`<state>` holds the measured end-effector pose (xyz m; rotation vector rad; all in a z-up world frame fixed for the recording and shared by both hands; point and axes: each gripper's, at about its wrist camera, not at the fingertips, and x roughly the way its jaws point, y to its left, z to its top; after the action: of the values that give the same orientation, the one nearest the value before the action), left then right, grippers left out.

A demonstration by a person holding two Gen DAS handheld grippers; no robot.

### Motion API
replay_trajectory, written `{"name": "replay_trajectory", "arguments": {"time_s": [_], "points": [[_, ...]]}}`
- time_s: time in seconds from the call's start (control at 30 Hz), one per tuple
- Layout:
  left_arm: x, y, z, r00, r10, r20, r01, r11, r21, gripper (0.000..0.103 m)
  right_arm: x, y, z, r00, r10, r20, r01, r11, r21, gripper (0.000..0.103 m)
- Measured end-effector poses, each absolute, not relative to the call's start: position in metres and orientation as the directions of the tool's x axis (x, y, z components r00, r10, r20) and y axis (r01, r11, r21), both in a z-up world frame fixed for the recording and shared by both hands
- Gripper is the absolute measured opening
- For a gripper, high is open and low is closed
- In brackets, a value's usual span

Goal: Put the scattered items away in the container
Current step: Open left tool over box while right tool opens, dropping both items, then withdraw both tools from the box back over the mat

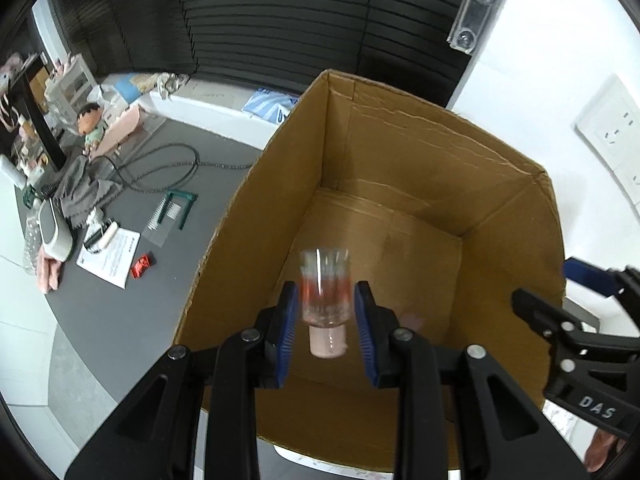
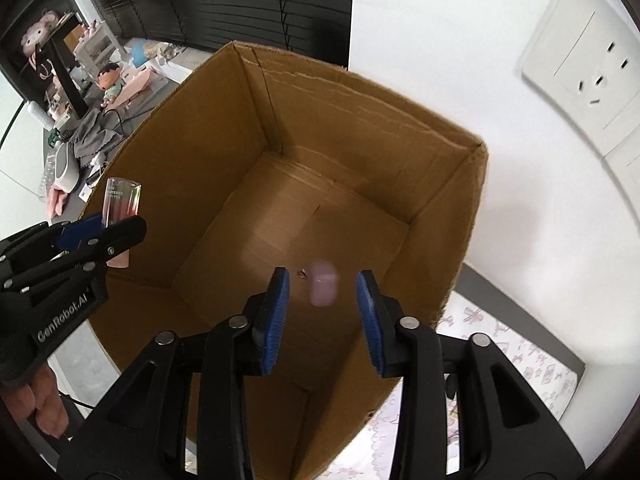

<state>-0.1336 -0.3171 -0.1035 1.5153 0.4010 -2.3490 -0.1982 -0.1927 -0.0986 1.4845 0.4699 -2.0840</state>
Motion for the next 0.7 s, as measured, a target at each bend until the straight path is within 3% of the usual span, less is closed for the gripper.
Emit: {"name": "replay_trajectory", "arguments": {"time_s": [0.07, 0.13, 0.2, 0.3, 0.4, 0.53, 0.7], "points": [[-0.133, -0.315, -0.1, -0.409, -0.116, -0.905, 0.405, -0.912, -0.066, 0.07, -0.199, -0.19, -0.094, -0.262, -0.225, -0.938, 0.605, -0.796, 0.022, 0.072], [-0.132, -0.315, -0.097, -0.422, -0.118, -0.899, 0.406, -0.911, -0.071, 0.085, -0.199, -0.187, -0.09, -0.278, -0.221, -0.935, 0.606, -0.796, 0.008, 0.078], [-0.132, -0.314, -0.095, -0.423, -0.121, -0.898, 0.407, -0.911, -0.069, 0.086, -0.199, -0.183, -0.087, -0.287, -0.208, -0.935, 0.602, -0.799, -0.008, 0.09], [-0.132, -0.311, -0.092, -0.434, -0.104, -0.895, 0.396, -0.914, -0.086, 0.086, -0.201, -0.176, -0.084, -0.293, -0.205, -0.934, 0.596, -0.803, -0.011, 0.095], [-0.132, -0.305, -0.088, -0.448, -0.089, -0.89, 0.378, -0.921, -0.098, 0.094, -0.201, -0.168, -0.081, -0.29, -0.217, -0.932, 0.587, -0.81, 0.006, 0.103], [-0.13, -0.297, -0.081, -0.462, -0.115, -0.879, 0.373, -0.925, -0.075, 0.101, -0.2, -0.157, -0.076, -0.307, -0.226, -0.925, 0.569, -0.822, 0.012, 0.103], [-0.127, -0.287, -0.074, -0.465, -0.125, -0.877, 0.375, -0.925, -0.067, 0.102, -0.196, -0.145, -0.068, -0.32, -0.247, -0.915, 0.556, -0.831, 0.03, 0.103]]}}
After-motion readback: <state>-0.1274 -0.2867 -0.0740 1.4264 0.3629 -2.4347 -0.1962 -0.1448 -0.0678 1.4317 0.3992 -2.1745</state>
